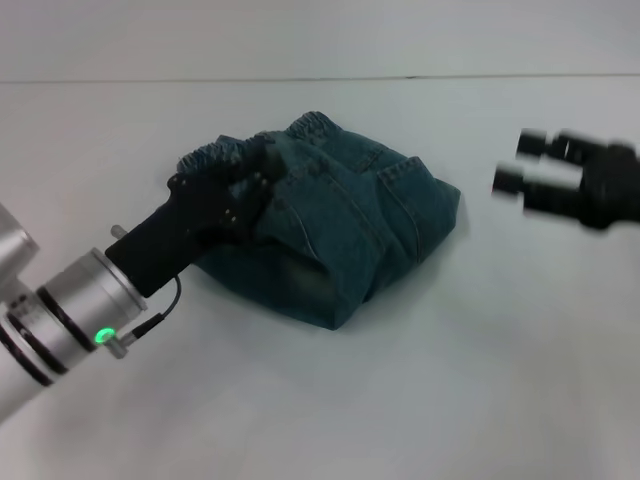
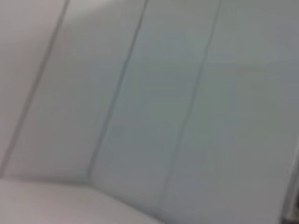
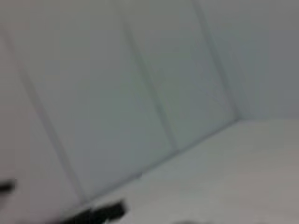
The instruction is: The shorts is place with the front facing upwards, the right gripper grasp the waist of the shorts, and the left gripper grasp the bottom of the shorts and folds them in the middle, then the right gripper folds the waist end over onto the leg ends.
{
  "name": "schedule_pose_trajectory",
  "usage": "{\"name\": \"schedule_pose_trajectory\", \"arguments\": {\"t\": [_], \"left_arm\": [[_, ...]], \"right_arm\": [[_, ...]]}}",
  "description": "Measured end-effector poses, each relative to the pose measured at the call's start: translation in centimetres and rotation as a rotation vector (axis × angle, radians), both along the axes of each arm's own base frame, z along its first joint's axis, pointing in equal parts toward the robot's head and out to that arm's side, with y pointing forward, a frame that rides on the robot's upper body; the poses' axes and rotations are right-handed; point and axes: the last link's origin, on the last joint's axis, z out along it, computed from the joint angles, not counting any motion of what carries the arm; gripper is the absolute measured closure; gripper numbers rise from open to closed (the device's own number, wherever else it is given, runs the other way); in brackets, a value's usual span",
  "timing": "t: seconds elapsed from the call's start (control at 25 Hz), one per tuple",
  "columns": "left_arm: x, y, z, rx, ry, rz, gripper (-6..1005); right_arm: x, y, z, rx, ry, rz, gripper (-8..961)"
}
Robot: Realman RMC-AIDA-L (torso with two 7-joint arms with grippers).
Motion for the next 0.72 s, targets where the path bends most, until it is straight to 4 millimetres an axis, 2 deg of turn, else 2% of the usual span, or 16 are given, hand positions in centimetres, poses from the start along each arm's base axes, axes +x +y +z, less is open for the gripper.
{"name": "schedule_pose_trajectory", "arguments": {"t": [0.16, 0.36, 0.72], "left_arm": [[-1.5, 0.0, 1.5, -0.173, 0.075, 0.019, 815], [-2.2, -1.2, 2.5, -0.270, 0.170, -0.016, 715], [-2.6, -2.2, 2.5, -0.343, 0.214, -0.023, 344]], "right_arm": [[0.3, -1.8, -0.7, -0.105, -0.098, 0.045, 136], [0.0, -1.5, -1.2, -0.078, -0.153, 0.038, 117], [-0.5, -0.3, -2.1, -0.074, -0.172, 0.013, 101]]}}
